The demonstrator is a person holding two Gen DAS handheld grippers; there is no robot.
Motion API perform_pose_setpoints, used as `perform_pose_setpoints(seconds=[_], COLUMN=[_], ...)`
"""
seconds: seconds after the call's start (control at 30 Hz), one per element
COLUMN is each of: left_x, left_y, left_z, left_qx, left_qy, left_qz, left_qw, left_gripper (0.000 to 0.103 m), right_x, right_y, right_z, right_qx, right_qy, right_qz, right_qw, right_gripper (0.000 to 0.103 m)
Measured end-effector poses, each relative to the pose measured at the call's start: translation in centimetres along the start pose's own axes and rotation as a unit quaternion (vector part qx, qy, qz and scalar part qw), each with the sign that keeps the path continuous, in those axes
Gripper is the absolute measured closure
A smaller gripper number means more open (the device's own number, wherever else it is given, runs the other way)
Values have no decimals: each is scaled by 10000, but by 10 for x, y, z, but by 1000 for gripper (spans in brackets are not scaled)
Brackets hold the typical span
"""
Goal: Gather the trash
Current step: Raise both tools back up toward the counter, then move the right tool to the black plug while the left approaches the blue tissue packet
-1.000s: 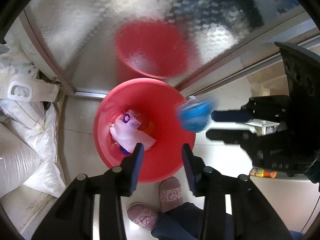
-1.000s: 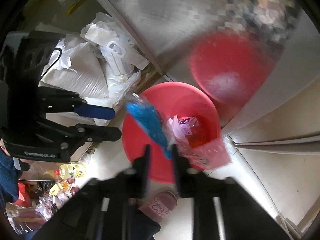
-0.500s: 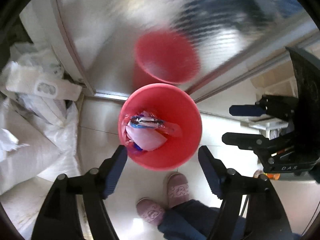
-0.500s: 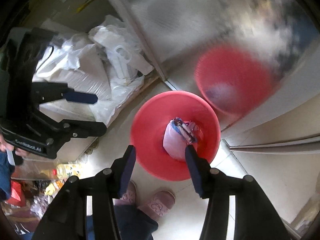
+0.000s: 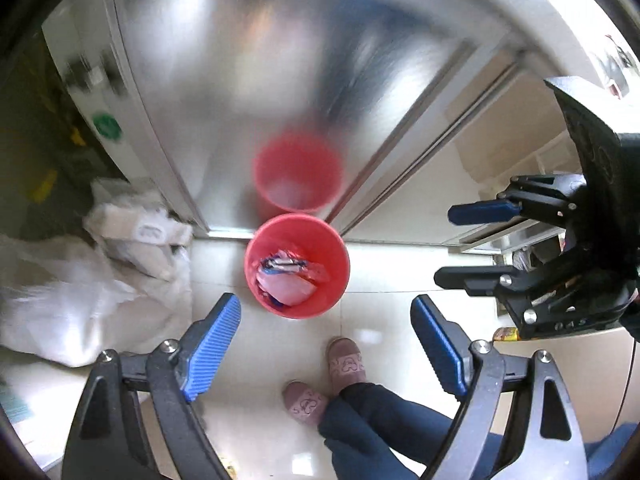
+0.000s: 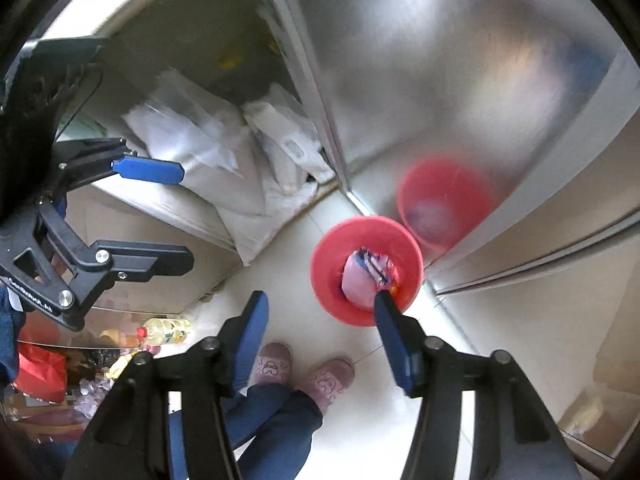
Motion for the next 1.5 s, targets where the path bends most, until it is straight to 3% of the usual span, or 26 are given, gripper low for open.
perform_pose_setpoints(seconds=[0.23, 0.37, 0.47, 0.63, 0.73, 0.97, 1.07, 1.27, 1.37, 1.5], left_x=[-117, -181, -220, -266, -285, -328, -343, -352, -349, -343], left_y=[30, 45, 54, 60, 60, 64, 58, 20, 2, -29], left_z=[-34, -56, -69, -87, -97, -117, -124, -140, -155, -179], left_qx=[173, 164, 103, -292, -375, -200, -133, -385, -274, -238], left_qy=[169, 459, 675, 1046, 1235, 1612, 1756, 1863, 1863, 1781], left_qz=[-335, -580, -691, -740, -1003, -1056, -1198, -1573, -1833, -1835], left_qw=[9991, 9971, 9953, 9913, 9866, 9811, 9770, 9691, 9649, 9665], left_gripper=[18, 0, 0, 0, 0, 0, 0, 0, 0, 0], right_x=[-97, -160, -199, -249, -269, -283, -290, -294, -287, -277], right_y=[-32, -36, -30, -29, -30, -49, -49, -39, -31, -22], right_z=[-24, -43, -54, -70, -77, -103, -112, -136, -159, -194], right_qx=[45, 256, 728, 492, 202, -386, -453, -164, 106, 393], right_qy=[418, 807, 1021, 1644, 1845, 1967, 2001, 2098, 2029, 1947], right_qz=[114, 62, -295, 134, 284, 378, 308, 292, 377, 510], right_qw=[9991, 9964, 9917, 9851, 9822, 9790, 9782, 9772, 9784, 9787], right_gripper=[41, 27, 22, 22, 13, 3, 3, 2, 3, 3])
Point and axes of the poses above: each gripper's, at about its wrist camera, not at the fingertips, and x roughly the way its jaws point, y to its right, z to its underside, the point moved 3 cm from there along x, roughly the way its jaws point, and after that the axes turned 6 degrees about x, right-handed, at the moved point
